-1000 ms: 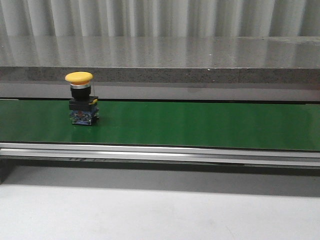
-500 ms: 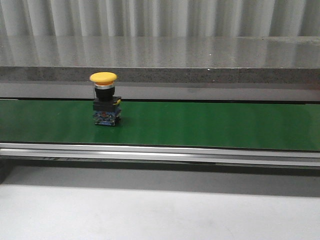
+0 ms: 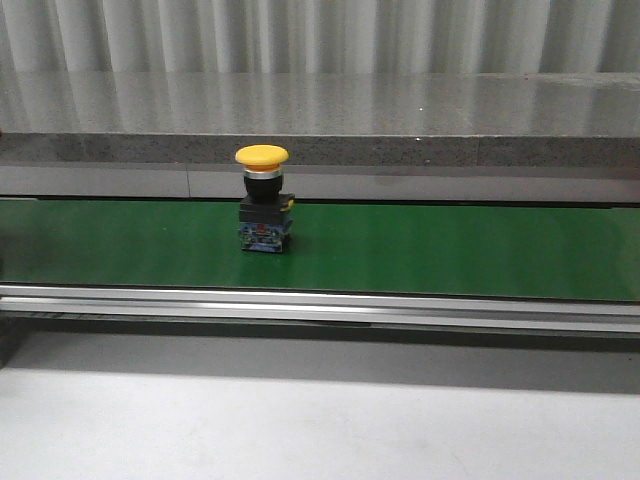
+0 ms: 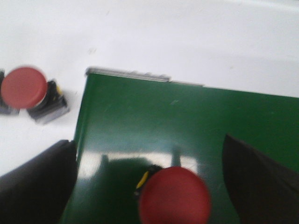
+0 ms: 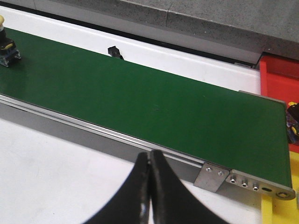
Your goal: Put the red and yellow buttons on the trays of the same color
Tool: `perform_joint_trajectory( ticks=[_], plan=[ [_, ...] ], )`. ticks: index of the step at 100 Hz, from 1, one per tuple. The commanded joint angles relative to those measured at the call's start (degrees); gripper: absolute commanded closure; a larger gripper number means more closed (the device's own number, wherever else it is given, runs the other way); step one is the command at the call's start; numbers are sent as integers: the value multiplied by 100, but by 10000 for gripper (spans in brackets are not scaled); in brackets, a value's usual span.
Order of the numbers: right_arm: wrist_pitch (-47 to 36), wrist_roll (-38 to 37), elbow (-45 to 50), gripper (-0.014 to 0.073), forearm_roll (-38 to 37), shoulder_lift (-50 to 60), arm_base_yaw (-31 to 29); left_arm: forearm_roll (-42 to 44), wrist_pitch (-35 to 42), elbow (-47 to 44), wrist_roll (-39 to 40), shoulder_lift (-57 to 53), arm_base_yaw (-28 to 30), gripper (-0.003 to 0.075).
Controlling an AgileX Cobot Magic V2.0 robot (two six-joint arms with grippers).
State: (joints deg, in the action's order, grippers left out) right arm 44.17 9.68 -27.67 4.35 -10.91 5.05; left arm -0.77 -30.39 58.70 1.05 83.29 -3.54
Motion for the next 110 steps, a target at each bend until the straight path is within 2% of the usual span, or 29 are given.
perform_joint_trajectory(
  ticks=[1,8,16,17,18,20,24,42,65,90,99,104,108,110],
  plan=[
    [-415,38,-143,659,34,-52,0,-27,586,79,-186,-604,-285,202],
    [-415,38,-143,659,34,-52,0,-25,808,-102,-186,-1002,-448,333],
    [-408,38,-143,659,34,-52,0,-62,1166,-433,-186,-1524,-637,533],
    [-408,38,-143,659,34,-52,0,-62,1196,-503,-186,-1570,-655,591],
    [-408,38,-143,659,34,-52,0,-62,1227,-539,-186,-1661,-691,591],
    [-408,38,-143,659,34,-52,0,-62,1334,-648,-186,-1750,-746,668],
    [-413,38,-141,659,34,-52,0,-62,1456,-878,-186,-2021,-836,738],
    [-426,22,-141,659,40,-52,0,-62,1707,-1863,-186,-3283,-1261,741],
    [-396,-26,-181,659,46,-143,43,-105,1588,-2905,-186,-4594,-1349,741],
    [-283,-32,-852,647,171,-1370,483,-105,1294,-3313,-186,-5468,-1349,741],
    [-147,-32,-1222,550,240,-2058,727,-105,1243,-3313,-186,-5567,-1349,741],
    [-73,-27,-1480,443,240,-2464,860,-105,1243,-3313,-186,-5566,-1337,741],
    [-32,-27,-1671,300,240,-2824,986,-105,1243,-3313,-186,-5566,-1336,741],
    [-23,-27,-1736,256,240,-3002,1022,-105,1243,-3313,-186,-5555,-1336,741]
  ],
)
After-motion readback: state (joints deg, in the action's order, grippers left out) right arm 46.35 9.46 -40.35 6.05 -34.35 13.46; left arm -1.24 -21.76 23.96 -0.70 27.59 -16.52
